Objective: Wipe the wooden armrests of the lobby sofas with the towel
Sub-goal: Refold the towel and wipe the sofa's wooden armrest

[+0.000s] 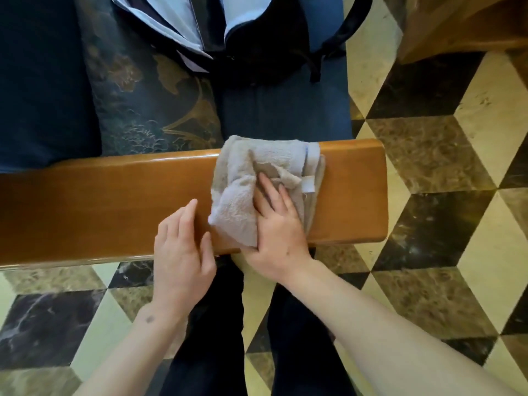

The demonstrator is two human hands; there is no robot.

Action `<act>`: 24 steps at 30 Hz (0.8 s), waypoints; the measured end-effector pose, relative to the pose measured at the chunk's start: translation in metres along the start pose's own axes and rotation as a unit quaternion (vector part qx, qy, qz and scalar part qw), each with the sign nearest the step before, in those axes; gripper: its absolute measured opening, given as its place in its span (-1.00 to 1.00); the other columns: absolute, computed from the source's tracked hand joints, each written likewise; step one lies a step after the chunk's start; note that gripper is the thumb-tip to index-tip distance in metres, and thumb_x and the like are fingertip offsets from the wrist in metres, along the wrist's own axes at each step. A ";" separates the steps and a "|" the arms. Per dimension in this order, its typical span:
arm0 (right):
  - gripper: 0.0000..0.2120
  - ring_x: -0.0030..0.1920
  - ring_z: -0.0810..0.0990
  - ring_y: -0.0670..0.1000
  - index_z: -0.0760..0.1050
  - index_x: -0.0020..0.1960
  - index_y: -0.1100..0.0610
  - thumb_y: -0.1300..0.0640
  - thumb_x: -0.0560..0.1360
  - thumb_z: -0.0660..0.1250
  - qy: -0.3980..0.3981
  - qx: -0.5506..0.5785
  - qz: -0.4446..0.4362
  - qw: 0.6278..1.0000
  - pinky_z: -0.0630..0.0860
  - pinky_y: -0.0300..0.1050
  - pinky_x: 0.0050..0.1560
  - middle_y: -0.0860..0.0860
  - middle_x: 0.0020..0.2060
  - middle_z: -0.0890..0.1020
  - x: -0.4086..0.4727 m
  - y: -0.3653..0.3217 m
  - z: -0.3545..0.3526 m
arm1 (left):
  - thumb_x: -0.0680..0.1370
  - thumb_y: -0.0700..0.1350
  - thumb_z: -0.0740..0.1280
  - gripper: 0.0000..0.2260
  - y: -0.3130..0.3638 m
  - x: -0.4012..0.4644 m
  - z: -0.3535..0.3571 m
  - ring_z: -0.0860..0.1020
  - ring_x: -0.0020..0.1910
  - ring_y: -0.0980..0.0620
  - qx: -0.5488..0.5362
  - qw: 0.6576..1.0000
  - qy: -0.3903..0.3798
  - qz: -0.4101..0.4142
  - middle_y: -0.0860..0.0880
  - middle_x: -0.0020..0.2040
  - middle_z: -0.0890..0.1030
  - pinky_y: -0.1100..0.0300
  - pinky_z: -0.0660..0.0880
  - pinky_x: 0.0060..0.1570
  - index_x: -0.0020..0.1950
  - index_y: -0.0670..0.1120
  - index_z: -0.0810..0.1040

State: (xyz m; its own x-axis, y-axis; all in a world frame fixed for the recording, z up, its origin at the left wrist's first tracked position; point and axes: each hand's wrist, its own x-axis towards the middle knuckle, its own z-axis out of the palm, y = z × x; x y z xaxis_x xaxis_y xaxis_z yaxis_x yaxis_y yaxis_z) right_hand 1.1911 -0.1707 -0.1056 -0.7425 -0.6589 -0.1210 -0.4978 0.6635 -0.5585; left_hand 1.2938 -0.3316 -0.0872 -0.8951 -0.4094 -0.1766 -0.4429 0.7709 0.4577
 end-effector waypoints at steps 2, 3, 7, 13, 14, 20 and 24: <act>-0.33 0.65 0.03 0.09 0.26 0.60 0.06 -0.12 0.55 0.27 -0.084 -0.083 -0.154 0.981 0.02 0.18 0.62 0.03 0.62 0.24 -0.009 0.021 -0.009 | 0.53 -0.23 0.19 -0.43 -0.002 -0.003 -0.006 0.40 0.34 -0.08 -0.061 0.997 -0.013 -0.054 -0.12 0.37 0.48 0.24 0.28 0.39 0.56 -0.08 0.25; -0.34 0.65 0.03 0.09 0.23 0.61 0.06 -0.12 0.57 0.23 -0.123 -0.117 -0.212 0.962 -0.01 0.17 0.63 0.03 0.63 0.20 -0.013 0.032 -0.014 | 0.50 -0.29 0.18 -0.39 0.000 -0.004 -0.009 0.40 0.33 -0.05 -0.085 0.993 -0.020 -0.075 -0.12 0.36 0.48 0.37 0.23 0.37 0.56 -0.07 0.25; -0.33 0.66 -0.04 0.04 0.10 0.65 -0.02 -0.19 0.61 0.19 -0.197 -0.164 -0.326 0.910 -0.13 0.10 0.65 -0.02 0.65 0.12 -0.013 0.070 -0.040 | 0.45 -0.39 0.22 -0.34 0.013 -0.003 -0.013 0.39 0.33 -0.10 -0.058 0.995 -0.041 -0.073 -0.15 0.34 0.49 0.18 0.30 0.36 0.56 -0.11 0.25; -0.31 0.65 -0.03 0.00 0.07 0.65 -0.08 -0.25 0.59 0.16 -0.198 -0.198 -0.310 0.909 -0.14 0.06 0.65 -0.08 0.64 0.11 -0.020 0.140 -0.088 | 0.47 -0.28 0.34 -0.47 0.034 0.006 0.002 0.35 0.31 -0.18 0.046 0.997 -0.047 -0.030 -0.19 0.33 0.47 -0.12 0.39 0.36 0.45 -0.18 0.37; -0.33 0.65 0.02 0.01 0.10 0.64 -0.07 -0.25 0.61 0.16 -0.178 -0.190 -0.284 0.923 -0.09 0.09 0.65 -0.07 0.64 0.14 -0.026 0.151 -0.094 | 0.47 -0.27 0.34 -0.48 0.037 0.007 0.004 0.35 0.32 -0.18 0.047 0.997 -0.052 -0.036 -0.18 0.34 0.47 -0.13 0.38 0.36 0.43 -0.18 0.39; -0.29 0.63 0.13 0.05 0.23 0.60 -0.01 -0.08 0.48 0.29 0.099 -0.094 0.143 0.980 -0.02 0.12 0.63 0.00 0.61 0.26 -0.067 0.088 -0.047 | 0.50 -0.27 0.37 -0.55 0.048 0.003 0.008 0.35 0.35 -0.12 -0.008 0.996 -0.024 -0.086 -0.15 0.34 0.47 -0.09 0.38 0.39 0.39 -0.17 0.44; -0.35 0.65 0.05 0.07 0.17 0.62 0.08 -0.08 0.59 0.20 0.233 -0.023 0.378 0.896 -0.10 0.13 0.63 0.05 0.64 0.18 -0.025 0.004 0.006 | 0.55 -0.26 0.32 -0.56 0.030 0.002 0.004 0.38 0.34 0.08 -0.086 0.995 -0.010 -0.058 0.01 0.33 0.47 0.37 0.26 0.40 0.43 -0.10 0.41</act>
State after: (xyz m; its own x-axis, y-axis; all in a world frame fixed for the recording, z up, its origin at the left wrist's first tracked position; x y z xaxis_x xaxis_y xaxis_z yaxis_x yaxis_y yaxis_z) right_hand 1.2100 -0.1541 -0.1092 -0.9763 0.1975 -0.0889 0.2165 0.8786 -0.4256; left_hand 1.2785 -0.3077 -0.0775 -0.8405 -0.4795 -0.2522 -0.5287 0.6244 0.5750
